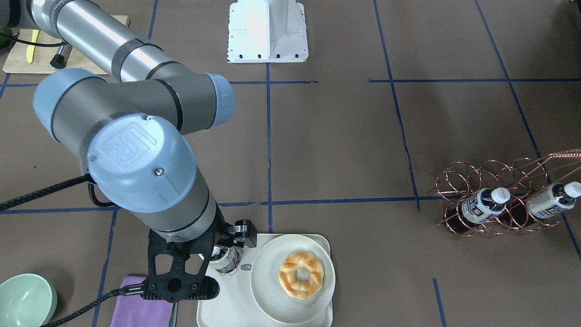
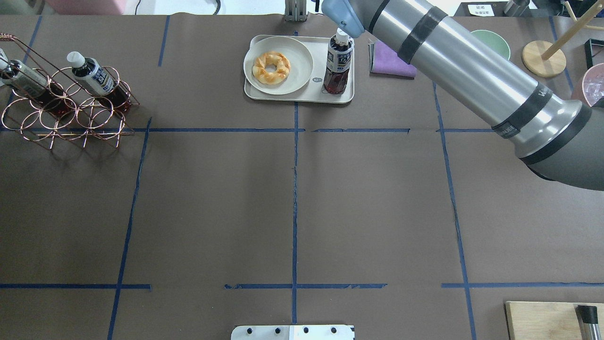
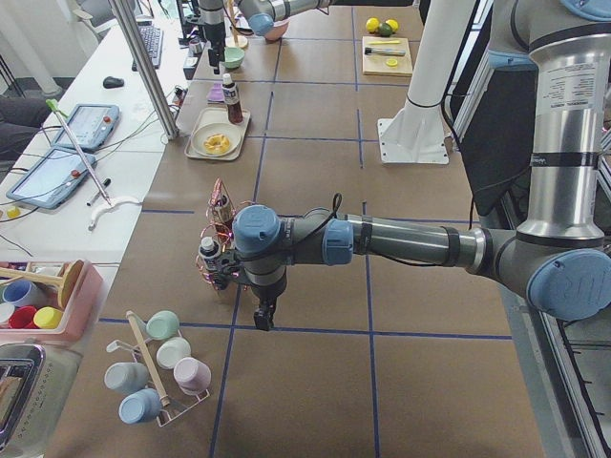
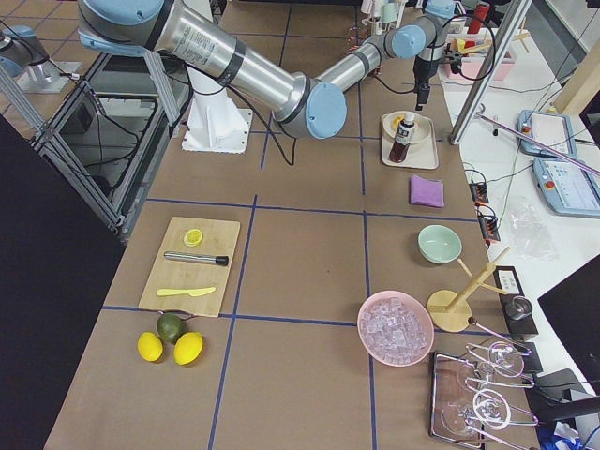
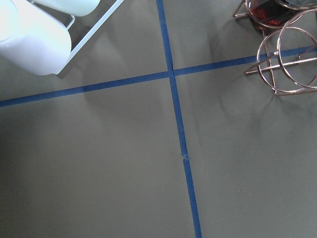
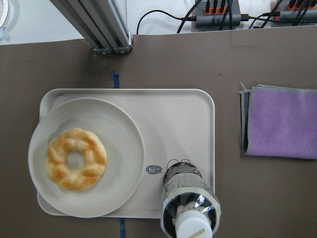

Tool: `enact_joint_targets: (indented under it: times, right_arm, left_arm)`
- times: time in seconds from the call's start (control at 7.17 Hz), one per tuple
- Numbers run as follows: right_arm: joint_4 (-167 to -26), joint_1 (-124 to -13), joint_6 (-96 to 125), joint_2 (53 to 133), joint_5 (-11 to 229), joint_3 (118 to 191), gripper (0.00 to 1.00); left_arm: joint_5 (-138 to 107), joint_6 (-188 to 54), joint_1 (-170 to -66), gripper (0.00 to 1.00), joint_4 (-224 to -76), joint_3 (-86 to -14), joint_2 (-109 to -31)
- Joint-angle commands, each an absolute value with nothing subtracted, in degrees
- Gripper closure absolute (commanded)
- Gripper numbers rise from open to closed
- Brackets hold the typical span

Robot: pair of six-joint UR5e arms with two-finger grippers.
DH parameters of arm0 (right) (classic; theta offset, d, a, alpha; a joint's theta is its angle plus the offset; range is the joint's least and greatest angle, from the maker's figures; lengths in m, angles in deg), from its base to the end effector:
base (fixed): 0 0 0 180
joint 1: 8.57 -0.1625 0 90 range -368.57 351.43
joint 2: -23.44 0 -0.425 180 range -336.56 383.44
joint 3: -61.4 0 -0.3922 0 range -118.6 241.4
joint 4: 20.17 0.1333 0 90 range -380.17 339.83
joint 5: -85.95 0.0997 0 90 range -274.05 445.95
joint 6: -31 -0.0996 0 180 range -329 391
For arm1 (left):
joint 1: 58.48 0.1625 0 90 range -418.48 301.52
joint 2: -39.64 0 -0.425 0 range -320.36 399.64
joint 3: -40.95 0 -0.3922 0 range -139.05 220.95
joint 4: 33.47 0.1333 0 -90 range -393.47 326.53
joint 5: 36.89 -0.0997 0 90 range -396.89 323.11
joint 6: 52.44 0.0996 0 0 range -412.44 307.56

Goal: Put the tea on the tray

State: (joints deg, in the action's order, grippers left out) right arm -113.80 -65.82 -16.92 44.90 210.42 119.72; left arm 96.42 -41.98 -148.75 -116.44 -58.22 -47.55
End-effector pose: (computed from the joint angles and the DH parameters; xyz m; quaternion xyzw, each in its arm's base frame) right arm -0.3885 -0.7462 0.0968 0.0244 -0.3932 0.0368 0.9184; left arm -0.0672 -0.4675 0.6172 0.0291 0.3679 0.0804 0.9259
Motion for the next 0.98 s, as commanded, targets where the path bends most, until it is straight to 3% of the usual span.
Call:
enact_joint_targets:
  times: [0.0, 0.42, 0.7, 0.84]
  right_arm:
    - [-124.78, -68.24, -9.57, 50.02, 212.16, 129.89, 0.01]
    - [-129.24, -76.83, 12.2, 76.94, 215.32, 154.48, 0.01]
    - [-129.24, -82.99, 30.13, 93.85, 215.94, 164.02, 0.01]
    - [-128.72, -86.76, 40.39, 100.88, 216.03, 165.01, 0.01]
  left_arm:
    - [96.35, -41.64, -148.75, 0.0, -116.44, -58.11, -47.47]
    - [96.35, -41.9, -148.75, 0.0, -116.44, -56.96, -46.85]
    - [96.09, -41.99, -148.75, 0.0, -116.44, -56.35, -46.67]
    - [95.92, -41.9, -148.75, 0.0, -116.35, -56.26, -46.59]
